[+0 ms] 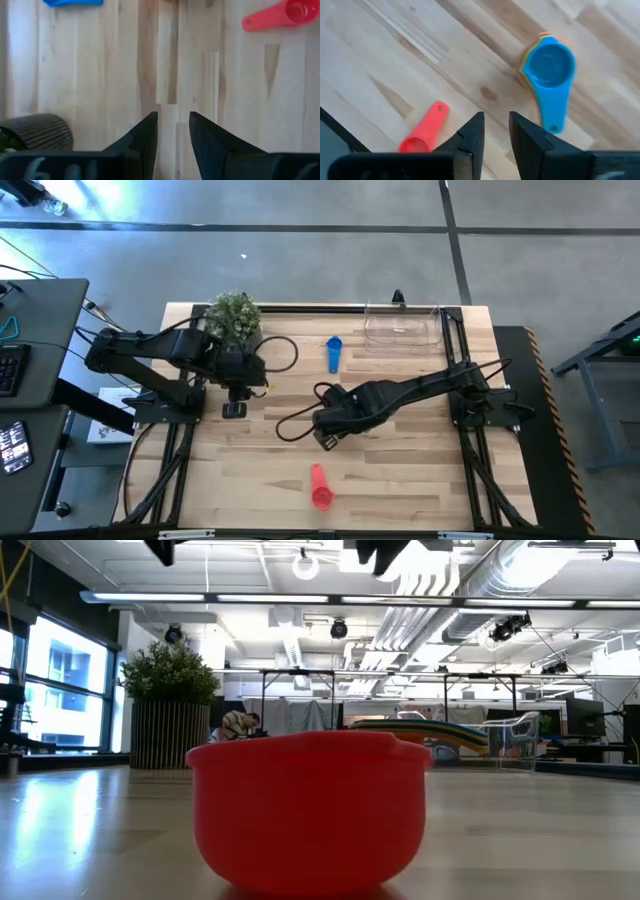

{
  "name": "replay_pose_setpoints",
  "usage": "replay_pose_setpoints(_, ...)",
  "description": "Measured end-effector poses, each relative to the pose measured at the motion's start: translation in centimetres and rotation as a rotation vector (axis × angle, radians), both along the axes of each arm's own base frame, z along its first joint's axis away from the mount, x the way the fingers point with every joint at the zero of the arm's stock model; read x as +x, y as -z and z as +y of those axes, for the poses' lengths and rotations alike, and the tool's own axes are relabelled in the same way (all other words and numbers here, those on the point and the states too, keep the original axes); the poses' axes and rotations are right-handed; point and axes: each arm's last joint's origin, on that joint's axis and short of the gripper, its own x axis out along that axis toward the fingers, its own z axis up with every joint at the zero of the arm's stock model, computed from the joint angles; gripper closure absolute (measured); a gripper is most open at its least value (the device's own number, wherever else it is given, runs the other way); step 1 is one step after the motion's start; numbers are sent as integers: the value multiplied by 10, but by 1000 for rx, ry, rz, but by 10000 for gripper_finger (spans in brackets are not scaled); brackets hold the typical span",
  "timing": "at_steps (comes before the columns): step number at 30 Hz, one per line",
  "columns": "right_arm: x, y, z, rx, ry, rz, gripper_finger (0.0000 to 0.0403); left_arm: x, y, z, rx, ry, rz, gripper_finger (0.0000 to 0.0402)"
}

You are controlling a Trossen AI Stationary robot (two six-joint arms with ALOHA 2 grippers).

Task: Nest measuring cups in basket
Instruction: Stack the red measuring cup on top of the light blue measuring cup

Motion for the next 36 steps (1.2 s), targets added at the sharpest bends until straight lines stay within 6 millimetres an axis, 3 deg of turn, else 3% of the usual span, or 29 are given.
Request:
replay_pose_setpoints(6,-14,-32,-2,-41,-74,0,322,-19,13,-10,-20,-56,-22,298)
replay_pose_setpoints(12,-13,-52,-9,-78,-250,-94,322,-37,17,-17,-86,-193,-73,298)
replay_pose_setpoints(23,3,-53,-19,-137,-669,-168,322,-49,21,-23,-165,-466,-96,298)
replay_pose_setpoints(36,7,-58,0,-215,-1134,-298,322,-50,21,-23,-256,-712,-120,298)
